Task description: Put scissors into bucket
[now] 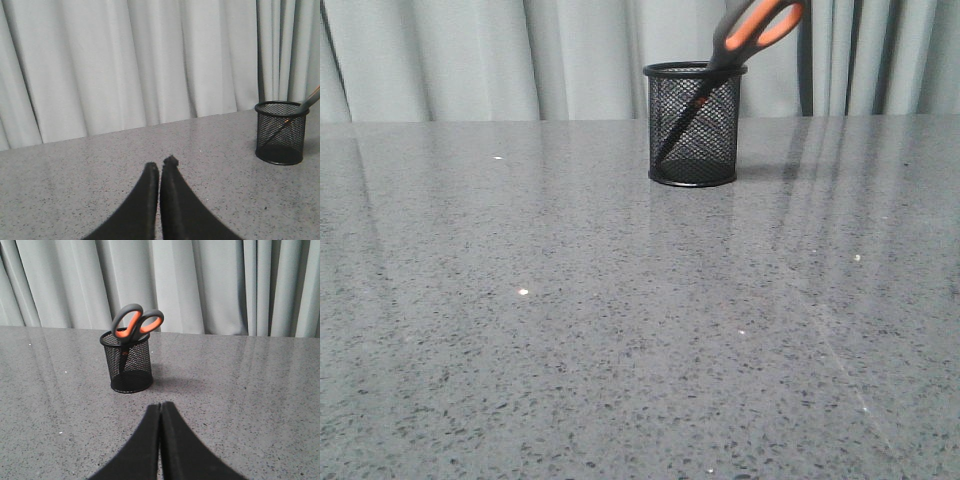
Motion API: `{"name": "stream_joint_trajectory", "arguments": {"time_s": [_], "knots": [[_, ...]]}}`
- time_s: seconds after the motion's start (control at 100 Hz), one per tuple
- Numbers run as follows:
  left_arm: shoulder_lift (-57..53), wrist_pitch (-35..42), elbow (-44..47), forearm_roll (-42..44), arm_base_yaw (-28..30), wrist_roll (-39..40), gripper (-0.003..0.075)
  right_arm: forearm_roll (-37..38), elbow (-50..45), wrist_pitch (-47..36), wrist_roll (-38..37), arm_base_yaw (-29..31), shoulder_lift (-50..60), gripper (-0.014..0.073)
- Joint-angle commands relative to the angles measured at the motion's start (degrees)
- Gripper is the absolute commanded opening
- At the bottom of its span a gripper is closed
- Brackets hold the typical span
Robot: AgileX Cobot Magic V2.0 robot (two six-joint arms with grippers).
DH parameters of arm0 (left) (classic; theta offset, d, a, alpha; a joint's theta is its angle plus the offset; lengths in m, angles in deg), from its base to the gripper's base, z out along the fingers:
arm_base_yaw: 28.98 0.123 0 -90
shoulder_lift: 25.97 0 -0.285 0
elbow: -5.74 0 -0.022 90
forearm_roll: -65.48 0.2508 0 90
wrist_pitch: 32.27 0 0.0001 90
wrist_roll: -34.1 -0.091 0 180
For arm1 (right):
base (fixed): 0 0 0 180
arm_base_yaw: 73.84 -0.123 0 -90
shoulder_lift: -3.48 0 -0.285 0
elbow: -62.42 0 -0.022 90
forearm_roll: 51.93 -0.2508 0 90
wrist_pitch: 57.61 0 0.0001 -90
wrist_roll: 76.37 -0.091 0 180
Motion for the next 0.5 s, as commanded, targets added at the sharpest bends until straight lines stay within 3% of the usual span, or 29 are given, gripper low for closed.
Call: {"name": "stream_joint_trajectory", "arguments": {"time_s": [0.0,0.08,0.15,0.26,0.49], "knots": [[0.46,4.1,-1.45,7.35,1.48,8.44,-0.002,-0.85,1.33,-3.82,0.09,0.45,-0.75,-0.0045],[0.46,3.98,-0.4,21.51,5.11,23.4,-0.002,-0.85,1.33,-3.82,0.09,0.45,-0.75,-0.0045],[0.02,2.74,0.98,27.92,8.45,32.4,-0.002,-0.85,1.33,-3.82,0.09,0.45,-0.75,-0.0045],[-3.93,-0.74,3.64,28.27,11.85,33.65,-0.002,-0.85,1.33,-3.82,0.09,0.45,-0.75,-0.0045],[-13.62,-0.28,12.75,27.39,14.78,33.79,-0.002,-0.85,1.33,-3.82,0.09,0.45,-0.75,-0.0045]]}}
